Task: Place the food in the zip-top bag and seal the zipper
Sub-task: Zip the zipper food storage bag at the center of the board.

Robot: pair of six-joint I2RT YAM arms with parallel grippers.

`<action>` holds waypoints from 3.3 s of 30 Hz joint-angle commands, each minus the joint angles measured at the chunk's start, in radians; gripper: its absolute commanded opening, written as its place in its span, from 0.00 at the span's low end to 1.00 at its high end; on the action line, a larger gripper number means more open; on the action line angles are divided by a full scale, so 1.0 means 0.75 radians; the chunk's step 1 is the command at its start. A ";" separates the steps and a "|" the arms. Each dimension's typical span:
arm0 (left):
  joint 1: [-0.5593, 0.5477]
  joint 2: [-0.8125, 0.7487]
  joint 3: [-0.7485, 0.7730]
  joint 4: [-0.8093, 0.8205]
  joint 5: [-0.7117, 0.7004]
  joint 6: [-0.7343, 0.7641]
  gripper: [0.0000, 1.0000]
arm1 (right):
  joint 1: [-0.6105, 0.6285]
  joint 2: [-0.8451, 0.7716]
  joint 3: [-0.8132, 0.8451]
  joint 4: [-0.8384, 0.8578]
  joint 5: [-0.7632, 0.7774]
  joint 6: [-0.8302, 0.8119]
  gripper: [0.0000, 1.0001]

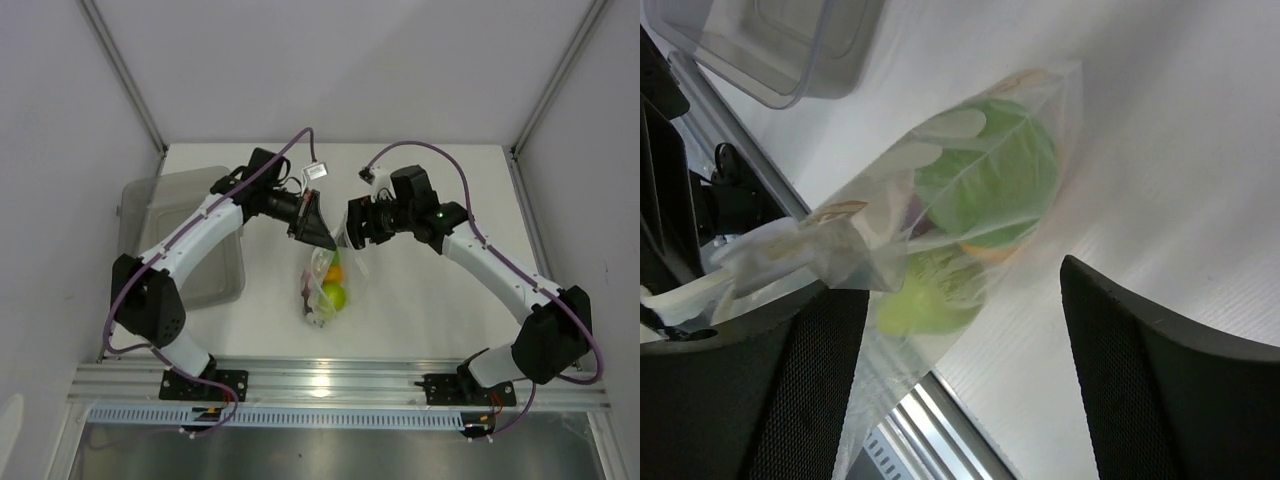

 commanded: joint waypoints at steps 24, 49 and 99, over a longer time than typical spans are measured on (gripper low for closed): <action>0.066 0.305 0.285 -0.654 0.559 0.672 0.01 | -0.262 -0.269 -0.331 0.192 -0.471 -0.249 0.96; -0.038 -0.050 0.013 -0.008 -0.462 -0.182 0.01 | 0.221 -0.380 -0.347 0.306 0.246 0.264 0.93; -0.020 -0.420 -0.451 0.339 -0.159 -0.250 0.59 | 0.276 -0.281 -0.499 0.515 0.406 0.520 0.92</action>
